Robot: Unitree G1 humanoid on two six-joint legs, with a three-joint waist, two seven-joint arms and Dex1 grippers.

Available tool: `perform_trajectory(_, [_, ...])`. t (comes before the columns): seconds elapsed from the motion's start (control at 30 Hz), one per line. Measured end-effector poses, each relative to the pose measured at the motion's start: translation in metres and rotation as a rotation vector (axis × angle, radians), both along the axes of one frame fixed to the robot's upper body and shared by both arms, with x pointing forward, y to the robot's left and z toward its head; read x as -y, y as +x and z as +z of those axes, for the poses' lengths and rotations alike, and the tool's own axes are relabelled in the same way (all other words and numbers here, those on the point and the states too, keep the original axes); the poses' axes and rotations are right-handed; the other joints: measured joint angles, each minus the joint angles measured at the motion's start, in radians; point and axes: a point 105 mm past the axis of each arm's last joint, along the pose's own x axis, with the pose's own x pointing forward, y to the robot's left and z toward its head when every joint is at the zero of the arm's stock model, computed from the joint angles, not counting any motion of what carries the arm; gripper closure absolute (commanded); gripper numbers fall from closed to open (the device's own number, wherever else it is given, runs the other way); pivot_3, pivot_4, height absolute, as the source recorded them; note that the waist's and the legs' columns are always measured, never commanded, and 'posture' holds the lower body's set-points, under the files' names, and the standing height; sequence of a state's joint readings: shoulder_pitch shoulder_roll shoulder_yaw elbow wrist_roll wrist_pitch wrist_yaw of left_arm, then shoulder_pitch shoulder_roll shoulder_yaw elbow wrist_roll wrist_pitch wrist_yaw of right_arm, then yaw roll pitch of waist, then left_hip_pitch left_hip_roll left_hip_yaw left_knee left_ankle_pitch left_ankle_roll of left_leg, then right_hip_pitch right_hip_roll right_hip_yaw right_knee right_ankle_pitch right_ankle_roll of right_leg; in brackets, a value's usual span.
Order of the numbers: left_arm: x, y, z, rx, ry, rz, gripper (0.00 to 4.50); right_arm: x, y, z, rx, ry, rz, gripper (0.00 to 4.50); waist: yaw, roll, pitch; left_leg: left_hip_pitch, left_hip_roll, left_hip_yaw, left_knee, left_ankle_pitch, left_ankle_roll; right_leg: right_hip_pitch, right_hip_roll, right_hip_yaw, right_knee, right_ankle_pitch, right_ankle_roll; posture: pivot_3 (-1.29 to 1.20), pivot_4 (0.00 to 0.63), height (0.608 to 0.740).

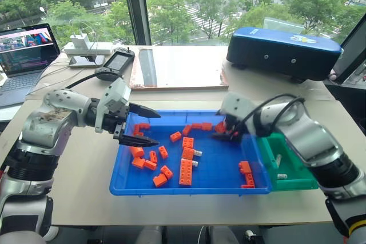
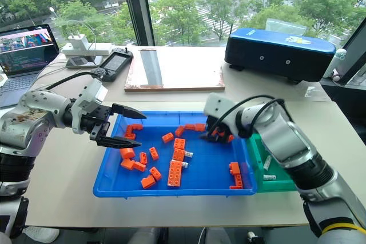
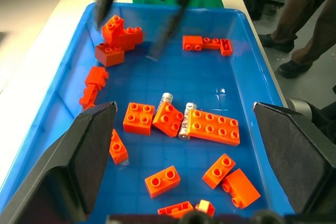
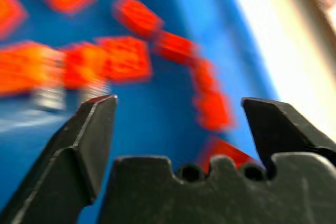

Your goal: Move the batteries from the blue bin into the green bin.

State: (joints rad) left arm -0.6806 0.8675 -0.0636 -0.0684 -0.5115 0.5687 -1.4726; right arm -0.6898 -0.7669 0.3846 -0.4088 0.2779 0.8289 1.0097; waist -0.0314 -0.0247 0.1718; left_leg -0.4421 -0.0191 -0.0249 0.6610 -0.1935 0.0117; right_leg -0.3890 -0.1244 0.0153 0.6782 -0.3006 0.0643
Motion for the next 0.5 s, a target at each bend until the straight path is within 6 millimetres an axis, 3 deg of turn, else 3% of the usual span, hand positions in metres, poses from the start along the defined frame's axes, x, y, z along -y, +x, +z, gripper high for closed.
perform_trajectory(0.13, [0.0, 0.0, 0.0, 0.0, 0.0, 0.0, 0.0, -0.005, -0.014, -0.007, -0.012, -0.048, 0.103, 0.06, 0.005, 0.0, 0.0, 0.0, 0.0, 0.0, 0.0, 0.0, 0.0, 0.0, 0.0, 0.0, 0.0, 0.0, 0.0, 0.0, 0.15, 0.732])
perform_trajectory(0.27, [0.0, 0.0, 0.0, -0.002, -0.001, -0.001, 0.0, -0.014, -0.022, -0.014, 0.085, -0.145, 0.285, 0.06, 0.002, 0.0, 0.0, 0.0, 0.0, 0.0, 0.0, 0.0, 0.0, -0.001, 0.0, 0.0, 0.0, 0.0, 0.0, 0.0, 0.15, 0.732])
perform_trajectory(0.5, [0.003, 0.001, -0.001, -0.005, -0.002, -0.01, 0.0, -0.022, -0.016, -0.015, 0.267, -0.357, 0.632, 0.06, -0.012, 0.0, 0.0, 0.001, 0.001, 0.0, 0.0, 0.0, -0.001, -0.001, 0.001, 0.0, 0.0, 0.0, 0.0, 0.0, 0.15, 0.732])
